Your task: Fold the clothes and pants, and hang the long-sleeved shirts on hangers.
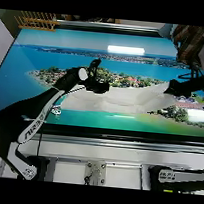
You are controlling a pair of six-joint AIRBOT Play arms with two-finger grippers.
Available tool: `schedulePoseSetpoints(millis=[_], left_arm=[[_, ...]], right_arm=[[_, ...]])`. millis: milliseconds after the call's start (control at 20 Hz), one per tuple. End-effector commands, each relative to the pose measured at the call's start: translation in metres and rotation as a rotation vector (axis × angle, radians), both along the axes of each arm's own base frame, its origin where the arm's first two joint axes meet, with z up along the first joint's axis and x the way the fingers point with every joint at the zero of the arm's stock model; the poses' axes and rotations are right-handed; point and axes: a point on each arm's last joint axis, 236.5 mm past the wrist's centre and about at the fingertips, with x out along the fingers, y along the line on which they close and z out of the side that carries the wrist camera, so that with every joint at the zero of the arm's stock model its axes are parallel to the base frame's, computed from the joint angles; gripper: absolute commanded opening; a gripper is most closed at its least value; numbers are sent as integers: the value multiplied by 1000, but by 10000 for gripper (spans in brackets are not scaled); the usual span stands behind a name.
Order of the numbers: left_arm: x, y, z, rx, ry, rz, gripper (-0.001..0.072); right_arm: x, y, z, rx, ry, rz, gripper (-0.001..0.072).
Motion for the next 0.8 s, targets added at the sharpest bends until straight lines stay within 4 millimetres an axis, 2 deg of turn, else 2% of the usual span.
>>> schedulePoseSetpoints(millis=[0, 200, 350, 550, 750], left_arm=[[-1, -45, -27, 2, 20, -77, 8], [-13, -89, -51, 12, 49, -173, 7], [-21, -112, -61, 15, 60, -230, 8], [-22, -118, -67, 23, 81, -256, 7], [-5, -104, -55, 13, 63, -223, 6]], right_arm=[[-5, 18, 56, -110, -24, 45, 7], [3, 66, 95, -158, -99, 143, 7], [8, 99, 117, -157, -162, 198, 7], [8, 122, 131, -144, -188, 208, 7], [5, 139, 132, -126, -181, 203, 7]])
